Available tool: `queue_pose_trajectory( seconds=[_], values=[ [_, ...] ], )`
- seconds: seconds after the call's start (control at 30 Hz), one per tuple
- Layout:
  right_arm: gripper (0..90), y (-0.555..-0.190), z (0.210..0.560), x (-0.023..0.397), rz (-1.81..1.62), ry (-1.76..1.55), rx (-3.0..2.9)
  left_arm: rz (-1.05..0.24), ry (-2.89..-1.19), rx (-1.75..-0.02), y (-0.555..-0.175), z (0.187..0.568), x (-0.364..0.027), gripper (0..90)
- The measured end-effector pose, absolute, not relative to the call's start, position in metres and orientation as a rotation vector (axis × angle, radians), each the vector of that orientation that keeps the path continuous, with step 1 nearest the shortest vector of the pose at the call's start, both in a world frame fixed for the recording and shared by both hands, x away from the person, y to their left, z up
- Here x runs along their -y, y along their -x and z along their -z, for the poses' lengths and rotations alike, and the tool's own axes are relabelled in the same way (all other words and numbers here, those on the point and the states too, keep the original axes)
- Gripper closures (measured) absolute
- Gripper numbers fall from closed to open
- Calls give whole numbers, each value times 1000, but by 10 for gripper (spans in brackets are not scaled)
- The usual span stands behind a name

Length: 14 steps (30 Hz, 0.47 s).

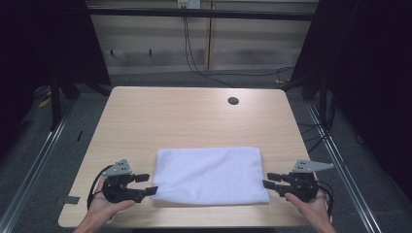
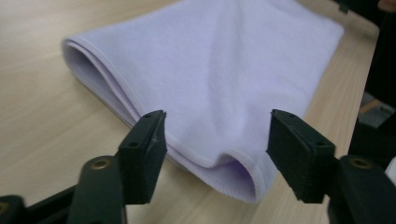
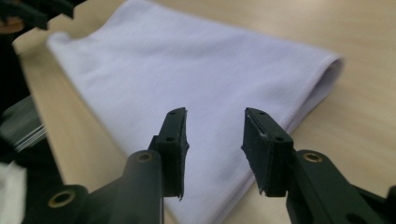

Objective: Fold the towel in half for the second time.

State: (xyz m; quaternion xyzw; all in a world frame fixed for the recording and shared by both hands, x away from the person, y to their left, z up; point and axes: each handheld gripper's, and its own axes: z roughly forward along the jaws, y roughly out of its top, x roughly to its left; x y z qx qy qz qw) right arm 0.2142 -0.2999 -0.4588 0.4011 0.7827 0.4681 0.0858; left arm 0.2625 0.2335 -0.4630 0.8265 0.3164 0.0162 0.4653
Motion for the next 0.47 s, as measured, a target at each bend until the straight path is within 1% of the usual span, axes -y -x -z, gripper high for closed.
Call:
queue_pose_trajectory(
  seconds=[0.07, 0.1, 0.2, 0.27, 0.3, 0.37, 0.4, 0.47],
  values=[
    [581, -215, 455, 304, -1400, -1219, -2242, -143, -1997, -834, -266, 458, -242, 295],
    [560, -215, 454, 307, -1396, -1228, -2208, -147, -1964, -855, -268, 458, -248, 280],
    [522, -218, 457, 319, -1360, -1283, -2134, -228, -1906, -960, -272, 463, -263, 238],
    [489, -222, 461, 327, -1311, -1316, -2085, -295, -1874, -1044, -275, 469, -270, 239],
    [480, -225, 463, 331, -1286, -1338, -2076, -309, -1865, -1068, -275, 472, -272, 239],
    [426, -228, 469, 335, -1294, -1392, -2039, -305, -1875, -1092, -277, 477, -273, 238],
    [419, -228, 472, 335, -1286, -1401, -2043, -304, -1882, -1093, -276, 477, -273, 233],
    [343, -227, 476, 331, -1211, -1400, -2063, -273, -1878, -1062, -276, 476, -271, 181]
  ],
)
